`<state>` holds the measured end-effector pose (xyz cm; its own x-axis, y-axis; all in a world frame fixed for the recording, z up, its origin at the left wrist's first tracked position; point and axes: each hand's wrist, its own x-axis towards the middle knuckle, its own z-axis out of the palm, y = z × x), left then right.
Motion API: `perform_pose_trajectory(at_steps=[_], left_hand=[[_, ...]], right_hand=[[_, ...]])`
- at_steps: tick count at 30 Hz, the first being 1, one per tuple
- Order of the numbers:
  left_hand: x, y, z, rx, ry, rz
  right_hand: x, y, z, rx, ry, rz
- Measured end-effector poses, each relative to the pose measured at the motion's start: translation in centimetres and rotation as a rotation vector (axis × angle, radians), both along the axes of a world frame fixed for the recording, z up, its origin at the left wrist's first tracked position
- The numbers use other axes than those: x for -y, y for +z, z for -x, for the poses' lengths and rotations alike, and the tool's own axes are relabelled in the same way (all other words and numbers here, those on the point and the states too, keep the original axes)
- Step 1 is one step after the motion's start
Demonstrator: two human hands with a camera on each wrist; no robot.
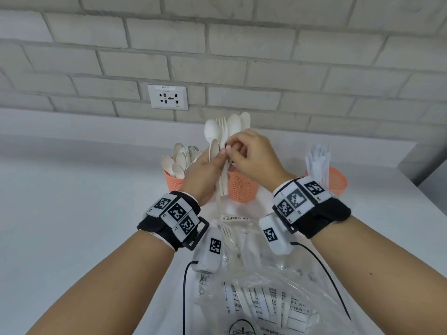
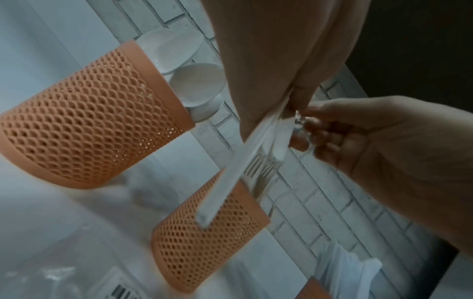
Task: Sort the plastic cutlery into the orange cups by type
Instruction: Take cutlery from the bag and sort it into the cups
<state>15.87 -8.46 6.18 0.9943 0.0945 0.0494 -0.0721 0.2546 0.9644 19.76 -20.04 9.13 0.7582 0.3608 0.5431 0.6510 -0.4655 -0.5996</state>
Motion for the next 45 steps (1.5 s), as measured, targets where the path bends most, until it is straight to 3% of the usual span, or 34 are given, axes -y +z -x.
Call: perform_pose_trajectory(at_steps=[5, 9, 12, 17, 25, 27, 32, 35, 38, 42, 45], left_hand=[[0.3, 0.3, 1.2, 0.077, -0.043, -0.207], [-0.1, 0.0, 1.3, 0.071, -0.022, -0.261], [-0.3, 0.1, 1.5, 0.076, -0.03, -0.299], [-0.3, 0.4, 1.2, 0.09, -0.058, -0.324], [-0.3, 0.2, 1.5, 0.047, -0.233, -0.195], [-0.2, 0.3, 1.3, 0.014, -0.247, -0.18], [-0.1, 0.8, 1.5, 0.058, -0.196, -0.354], [-0.3, 0.7, 1.1, 0.063, -0.088, -0.417], [-1.0, -0.1, 0.3, 0.008, 0.015, -0.38], [-1.6, -0.7, 0.1, -0.015, -0.026, -0.18], [-1.4, -0.6, 0.3, 0.016, -0.098, -0.111]], right_hand=[[-0.8, -0.1, 0.6, -0.233, -0.088, -0.023], [-0.5, 0.8, 1.0, -0.466, 0.016, 0.03], [-0.5, 0.8, 1.4, -0.469, 0.015, 0.098], [-0.6, 0.7, 1.5, -0.496, 0.001, 0.053], [0.4, 0.2, 1.0, -0.622, 0.043, -0.043], [0.4, 0.2, 1.0, -0.62, 0.032, -0.006], [0.6, 0.0, 0.9, -0.624, 0.064, 0.019], [1.0, 0.8, 0.5, -0.472, -0.038, 0.052], [2.5, 1.8, -0.8, -0.289, -0.193, -0.05], [3.8, 0.6, -2.5, -0.17, -0.345, -0.256], [3.4, -1.7, -2.6, -0.205, -0.348, -0.123]])
